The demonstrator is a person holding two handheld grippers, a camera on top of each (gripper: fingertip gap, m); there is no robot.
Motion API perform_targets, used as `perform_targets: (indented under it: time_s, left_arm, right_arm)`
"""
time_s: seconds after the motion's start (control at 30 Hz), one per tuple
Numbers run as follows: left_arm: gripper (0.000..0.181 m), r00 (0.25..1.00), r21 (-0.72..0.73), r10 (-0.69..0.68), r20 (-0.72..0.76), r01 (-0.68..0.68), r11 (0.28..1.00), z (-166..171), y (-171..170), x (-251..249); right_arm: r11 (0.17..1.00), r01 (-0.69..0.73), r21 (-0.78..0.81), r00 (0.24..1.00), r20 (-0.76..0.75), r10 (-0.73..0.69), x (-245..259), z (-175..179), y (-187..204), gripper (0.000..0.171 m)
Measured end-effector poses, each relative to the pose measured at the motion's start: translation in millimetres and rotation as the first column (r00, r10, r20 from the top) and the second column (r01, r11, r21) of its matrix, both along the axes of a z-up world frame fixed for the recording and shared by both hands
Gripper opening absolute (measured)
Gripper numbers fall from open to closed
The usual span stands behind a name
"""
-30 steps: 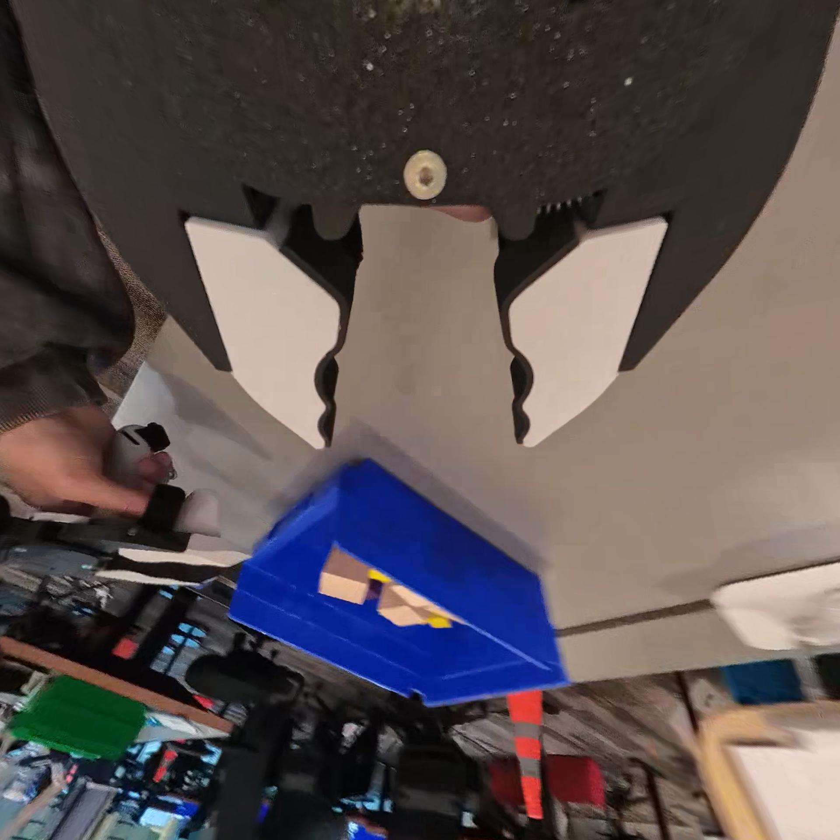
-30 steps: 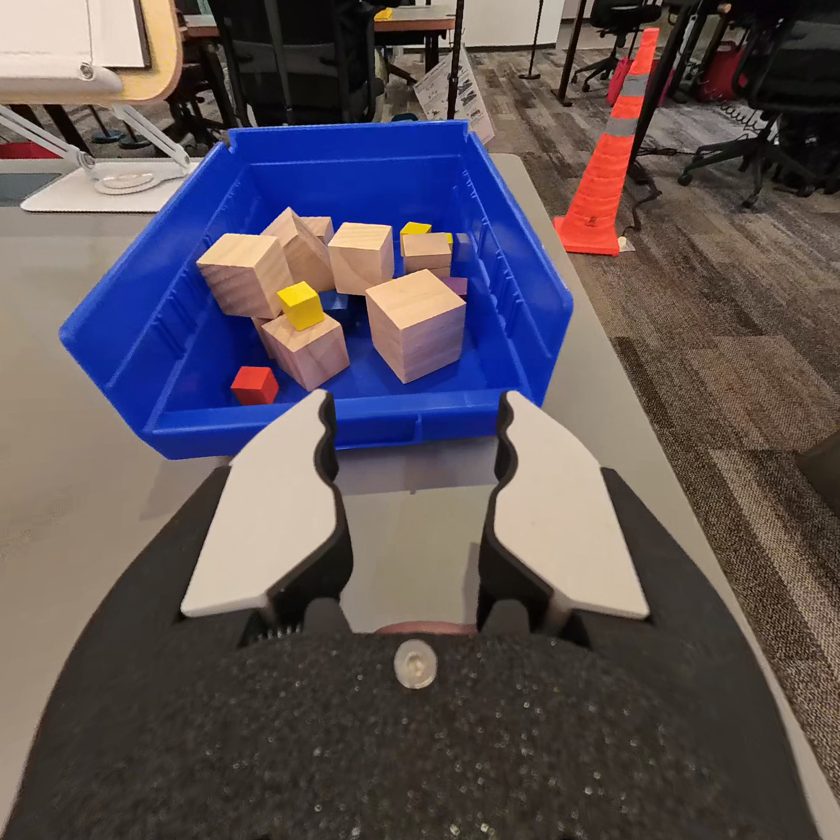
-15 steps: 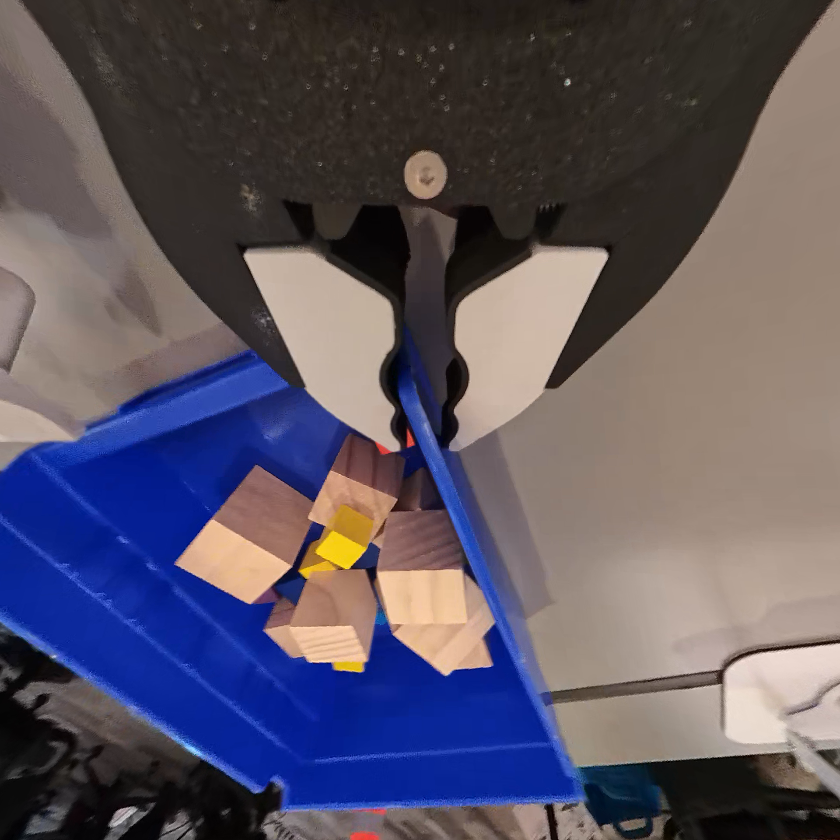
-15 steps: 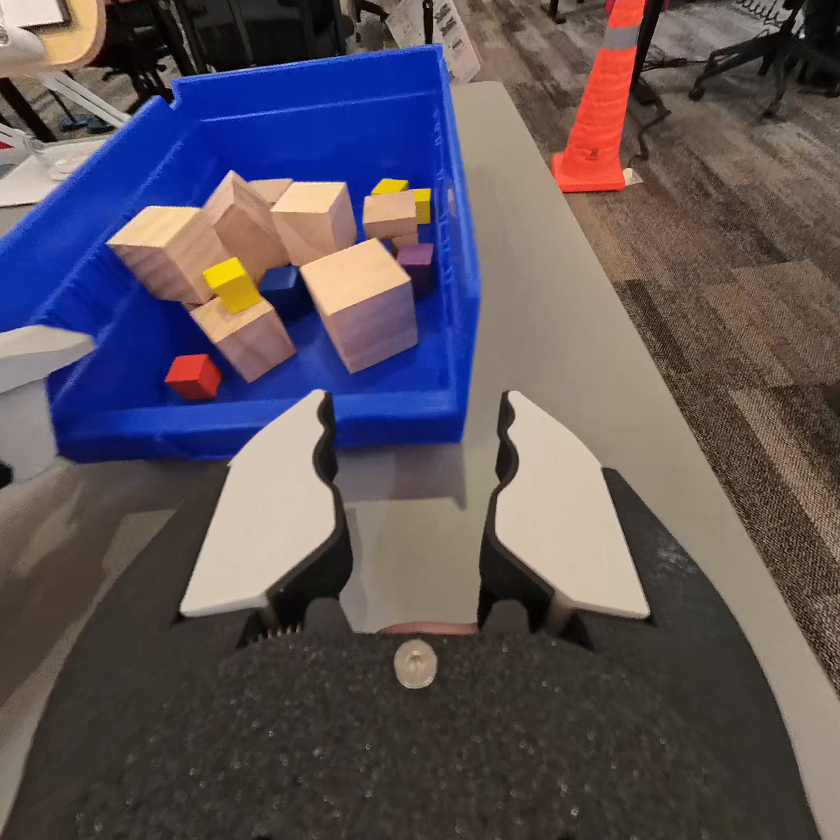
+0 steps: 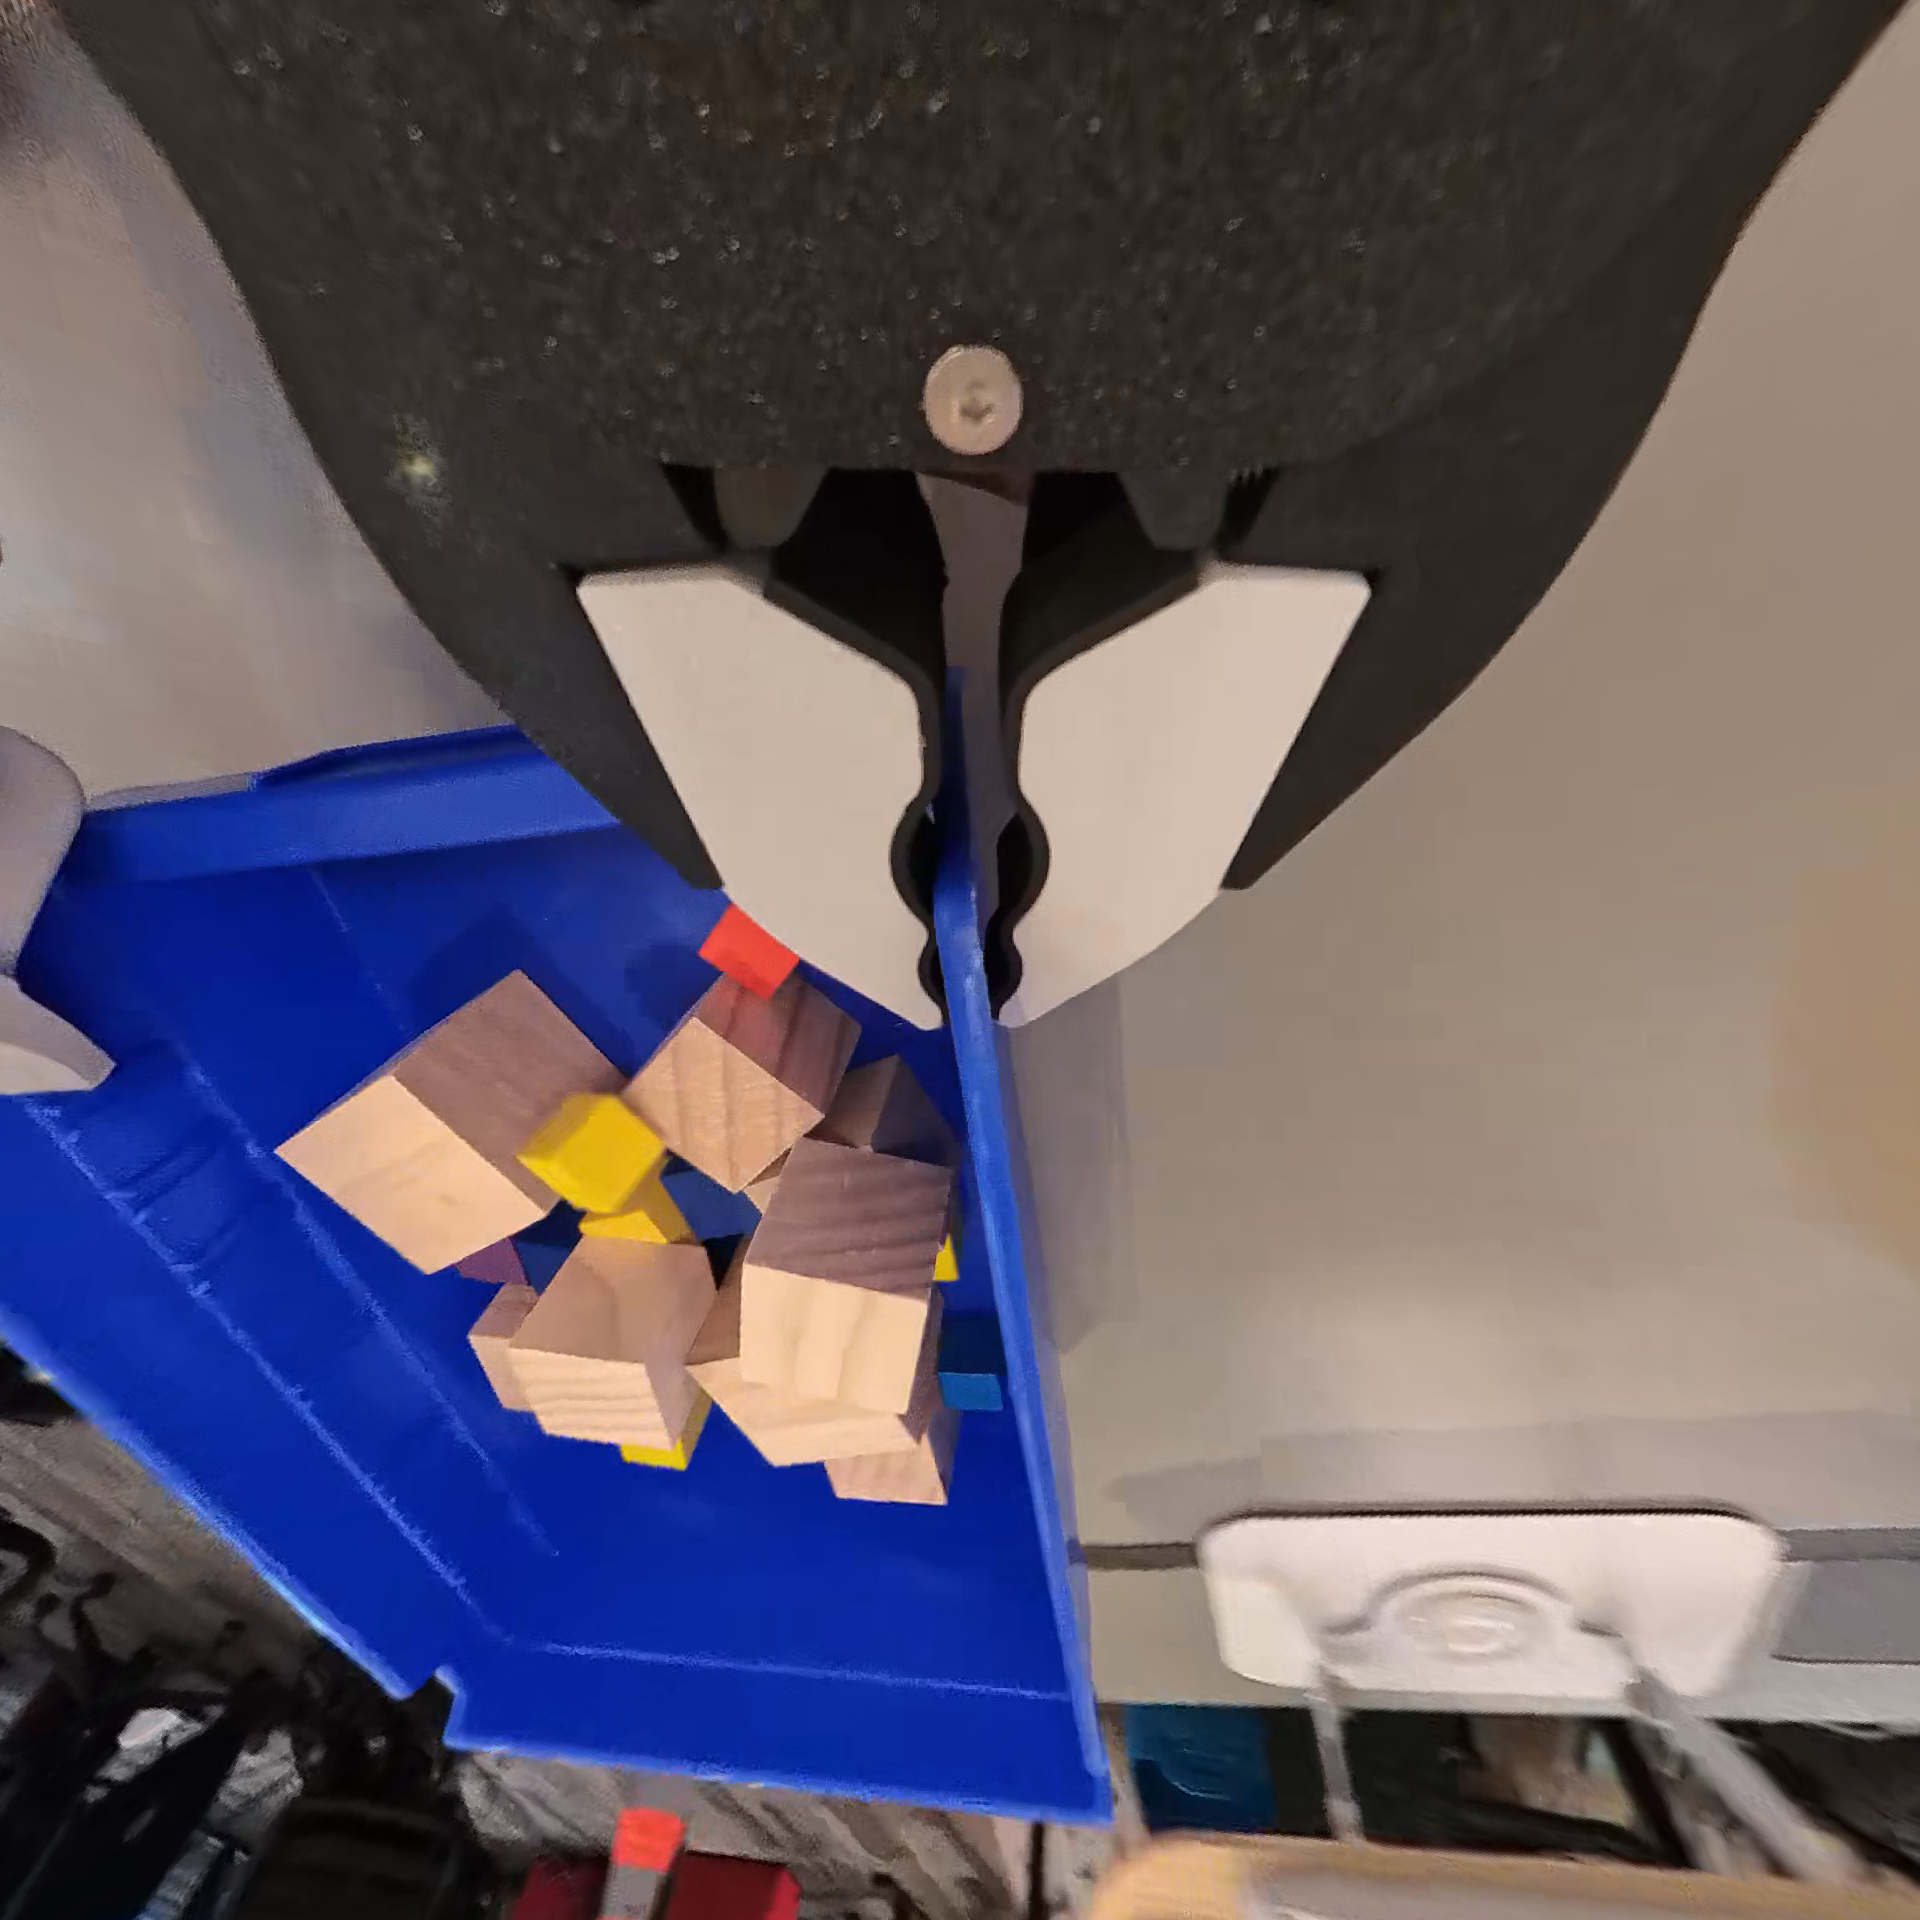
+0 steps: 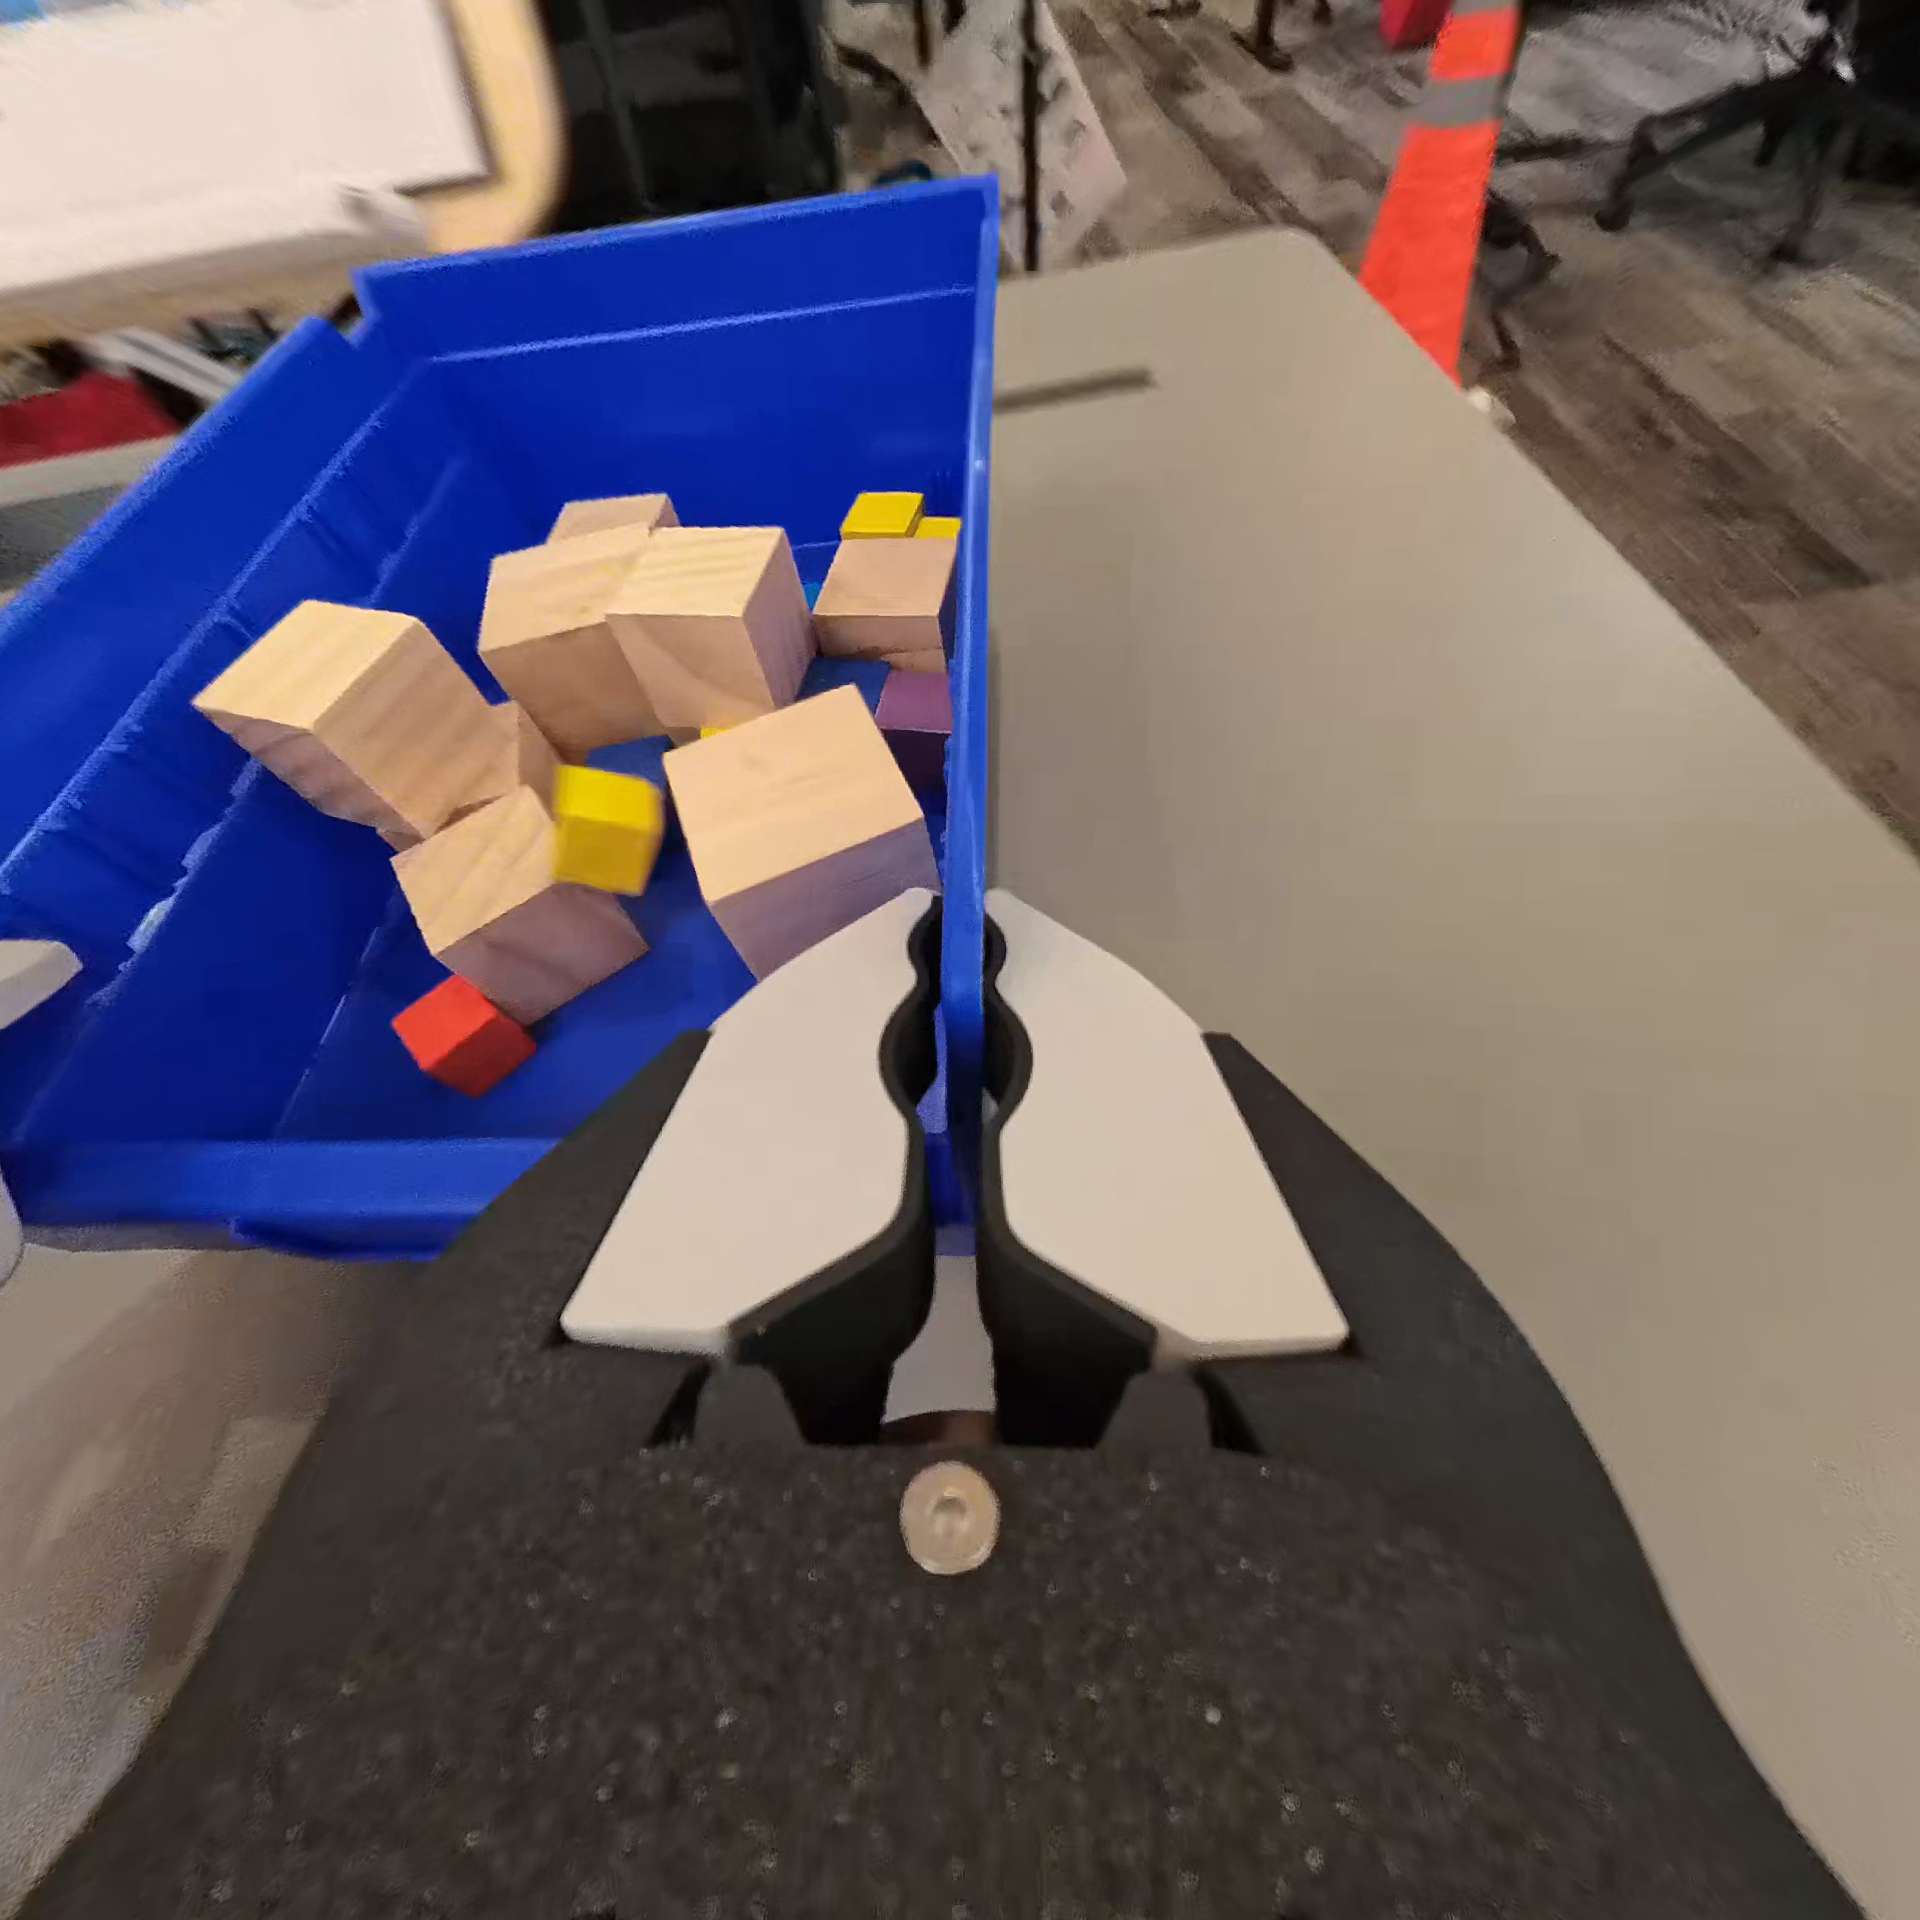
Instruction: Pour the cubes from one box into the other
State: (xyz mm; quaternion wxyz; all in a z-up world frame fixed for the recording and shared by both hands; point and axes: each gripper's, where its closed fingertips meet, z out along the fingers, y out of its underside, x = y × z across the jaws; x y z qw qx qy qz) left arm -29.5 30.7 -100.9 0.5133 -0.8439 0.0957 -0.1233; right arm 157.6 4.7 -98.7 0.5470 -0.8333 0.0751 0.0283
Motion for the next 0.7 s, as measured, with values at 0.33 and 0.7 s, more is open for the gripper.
perform_targets:
  time_s: [0.33,0.7]
  left_arm:
    - [0.004,0.981,0.018,0.169,-0.094,-0.168,0.986,5,17,-206]
    - [0.052,0.995,0.061,-0.013,0.103,0.007,0.998,18,-28,-241]
  right_arm:
    - [0.976,-0.216,-0.017,0.976,-0.002,0.216,-205,-15,48,0.003]
    - [0.864,-0.502,0.033,0.854,0.178,0.489,-219,-10,2,0.038]
